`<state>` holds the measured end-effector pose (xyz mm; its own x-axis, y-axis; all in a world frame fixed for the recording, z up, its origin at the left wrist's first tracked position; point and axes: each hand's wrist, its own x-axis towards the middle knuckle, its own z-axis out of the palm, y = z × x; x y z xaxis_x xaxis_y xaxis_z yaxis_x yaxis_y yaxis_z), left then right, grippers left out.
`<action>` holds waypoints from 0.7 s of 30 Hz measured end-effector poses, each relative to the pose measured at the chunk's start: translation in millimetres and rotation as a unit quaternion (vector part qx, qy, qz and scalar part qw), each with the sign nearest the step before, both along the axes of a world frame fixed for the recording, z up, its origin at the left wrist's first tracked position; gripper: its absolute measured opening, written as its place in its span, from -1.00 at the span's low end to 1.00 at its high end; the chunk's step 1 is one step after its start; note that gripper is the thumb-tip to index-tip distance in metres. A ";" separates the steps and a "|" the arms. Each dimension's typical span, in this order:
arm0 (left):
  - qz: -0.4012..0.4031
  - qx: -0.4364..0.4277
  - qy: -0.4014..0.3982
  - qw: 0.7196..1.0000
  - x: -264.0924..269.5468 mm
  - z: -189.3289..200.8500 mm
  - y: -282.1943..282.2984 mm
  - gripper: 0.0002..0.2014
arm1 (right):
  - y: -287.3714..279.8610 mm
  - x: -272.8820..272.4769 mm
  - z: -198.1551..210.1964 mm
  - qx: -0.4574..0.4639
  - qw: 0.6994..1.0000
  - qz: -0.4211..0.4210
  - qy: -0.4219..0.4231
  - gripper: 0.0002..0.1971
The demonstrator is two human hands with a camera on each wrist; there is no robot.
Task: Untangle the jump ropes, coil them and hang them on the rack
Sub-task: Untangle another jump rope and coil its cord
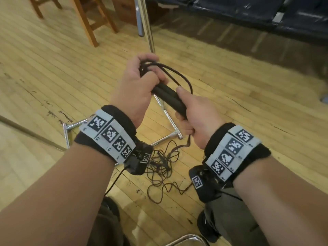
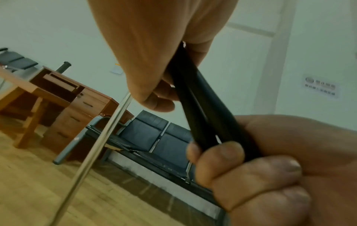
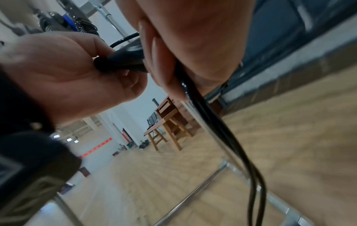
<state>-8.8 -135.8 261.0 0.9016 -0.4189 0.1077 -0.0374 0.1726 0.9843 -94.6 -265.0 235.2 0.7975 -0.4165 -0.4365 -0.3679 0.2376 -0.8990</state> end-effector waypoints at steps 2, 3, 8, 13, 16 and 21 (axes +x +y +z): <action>-0.021 0.053 -0.008 0.998 0.6 -2.1 7.8 -0.67 | -10.8 -0.3 0.2 -0.116 0.993 0.007 0.004 -0.52; -0.028 0.081 -0.013 0.996 1.0 -2.1 13.5 -0.71 | -14.7 -1.0 0.9 -0.172 0.985 0.019 0.005 -0.50; -0.105 0.369 -0.142 0.912 -3.8 6.6 48.4 -0.72 | -16.3 -3.7 3.4 -0.366 0.926 0.090 -0.001 -0.44; -0.154 0.547 -0.204 0.797 -16.7 12.3 63.1 -0.43 | -7.6 -4.6 3.1 -0.411 0.895 0.171 0.010 -0.49; -0.133 0.549 -0.195 0.802 -18.1 11.9 72.2 -0.32 | -3.1 -4.3 5.9 -0.430 0.882 0.191 0.004 -0.48; -0.155 0.612 -0.228 0.741 -24.1 12.0 78.8 -0.46 | 12.3 -2.3 7.7 -0.408 0.880 0.242 -0.008 -0.45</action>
<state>-32.9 -57.0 273.0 0.7282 -0.6340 -0.2603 -0.5601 -0.7694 0.3073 -96.9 -252.6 243.0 0.9712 -0.1960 -0.1355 -0.2335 -0.6708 -0.7039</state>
